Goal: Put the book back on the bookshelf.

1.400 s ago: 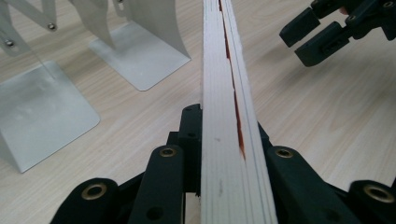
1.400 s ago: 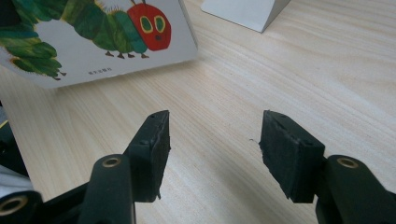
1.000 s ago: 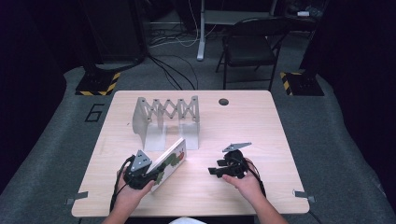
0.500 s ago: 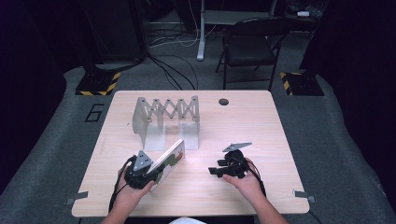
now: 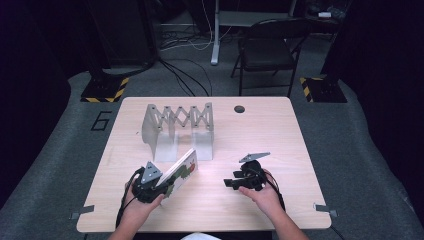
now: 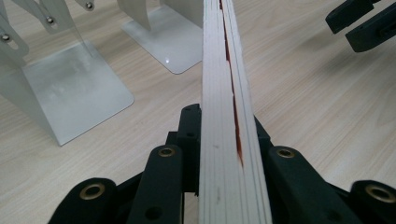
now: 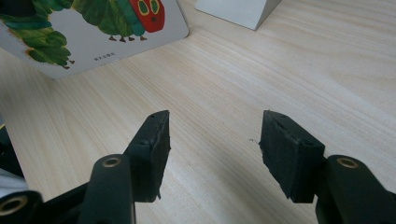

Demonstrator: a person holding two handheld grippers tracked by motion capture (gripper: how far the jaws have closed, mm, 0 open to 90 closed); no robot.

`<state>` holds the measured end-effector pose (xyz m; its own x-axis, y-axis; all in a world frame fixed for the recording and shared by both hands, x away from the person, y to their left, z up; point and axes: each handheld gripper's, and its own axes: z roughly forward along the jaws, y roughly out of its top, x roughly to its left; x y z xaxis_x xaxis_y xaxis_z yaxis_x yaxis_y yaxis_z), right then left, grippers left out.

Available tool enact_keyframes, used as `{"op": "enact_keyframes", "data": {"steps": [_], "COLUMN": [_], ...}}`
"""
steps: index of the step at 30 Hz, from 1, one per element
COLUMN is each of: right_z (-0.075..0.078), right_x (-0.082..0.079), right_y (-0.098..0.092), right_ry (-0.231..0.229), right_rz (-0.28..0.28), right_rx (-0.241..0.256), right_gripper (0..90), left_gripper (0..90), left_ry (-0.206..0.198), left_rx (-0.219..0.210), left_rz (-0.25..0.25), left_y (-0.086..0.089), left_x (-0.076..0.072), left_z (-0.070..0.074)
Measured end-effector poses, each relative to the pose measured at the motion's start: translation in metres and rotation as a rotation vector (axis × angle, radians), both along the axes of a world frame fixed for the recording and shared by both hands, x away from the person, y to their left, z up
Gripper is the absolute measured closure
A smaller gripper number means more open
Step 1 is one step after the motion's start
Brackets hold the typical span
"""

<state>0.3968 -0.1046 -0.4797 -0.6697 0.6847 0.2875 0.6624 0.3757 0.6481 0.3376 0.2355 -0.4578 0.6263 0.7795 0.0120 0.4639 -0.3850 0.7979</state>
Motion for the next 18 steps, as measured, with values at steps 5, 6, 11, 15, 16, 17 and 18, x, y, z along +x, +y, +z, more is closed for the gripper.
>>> {"op": "enact_keyframes", "data": {"steps": [5,6,11,15,16,17,18], "right_z": [-0.0003,-0.0004,-0.0005,-0.0014,-0.0015,-0.0017,-0.0016], "right_x": [0.0002,0.0002,0.0004,0.0014,0.0015,0.0016,0.0016], "right_y": [-0.0001,0.0,0.0002,-0.0002,-0.0002,-0.0002,-0.0001], "right_ry": [0.003,0.003,0.006,-0.007,-0.007,-0.007,-0.006], "right_rz": [-0.003,-0.003,-0.003,0.002,0.003,0.003,0.002], "right_rx": [0.003,0.004,0.003,0.001,0.001,0.0,0.003], "right_gripper": [42.5,42.5,42.5,42.5,42.5,42.5,42.5], "left_gripper": [75.0,75.0,75.6,75.9,75.9,75.9,76.0], "left_ry": [-0.009,-0.004,0.008,0.018,0.023,0.023,0.021], "left_rx": [0.003,0.005,-0.036,-0.05,-0.056,-0.058,-0.054], "left_rz": [0.001,0.009,0.018,0.026,0.026,0.024,0.025], "left_y": [-0.0008,-0.0008,0.0015,0.0028,0.0028,0.0024,0.0013], "left_x": [-0.0006,-0.0003,0.0027,0.0035,0.0036,0.0035,0.0031], "left_z": [-0.0004,0.0,-0.0014,-0.0014,-0.0013,-0.0011,-0.0003]}}
